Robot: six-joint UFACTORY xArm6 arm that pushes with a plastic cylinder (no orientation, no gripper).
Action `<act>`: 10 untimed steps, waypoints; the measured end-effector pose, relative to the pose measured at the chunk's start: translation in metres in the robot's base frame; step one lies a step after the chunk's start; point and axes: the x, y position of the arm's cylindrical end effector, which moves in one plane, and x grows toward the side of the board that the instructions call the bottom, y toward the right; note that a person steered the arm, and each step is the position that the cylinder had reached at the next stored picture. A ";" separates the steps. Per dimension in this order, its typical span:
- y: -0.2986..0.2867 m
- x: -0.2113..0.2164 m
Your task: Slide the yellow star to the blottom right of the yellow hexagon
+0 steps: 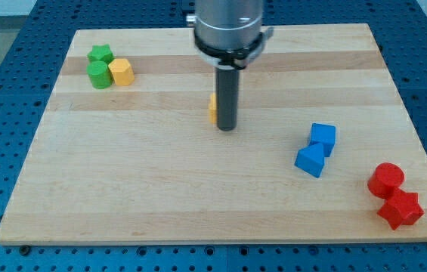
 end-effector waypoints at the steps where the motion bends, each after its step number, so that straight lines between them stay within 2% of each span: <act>1: -0.040 -0.010; 2: -0.057 -0.010; 3: -0.036 0.036; 4: 0.002 0.049; 5: 0.015 0.049; 6: 0.004 0.005; 7: 0.003 -0.004; 8: -0.012 -0.045; 9: -0.019 -0.050; 10: -0.053 -0.074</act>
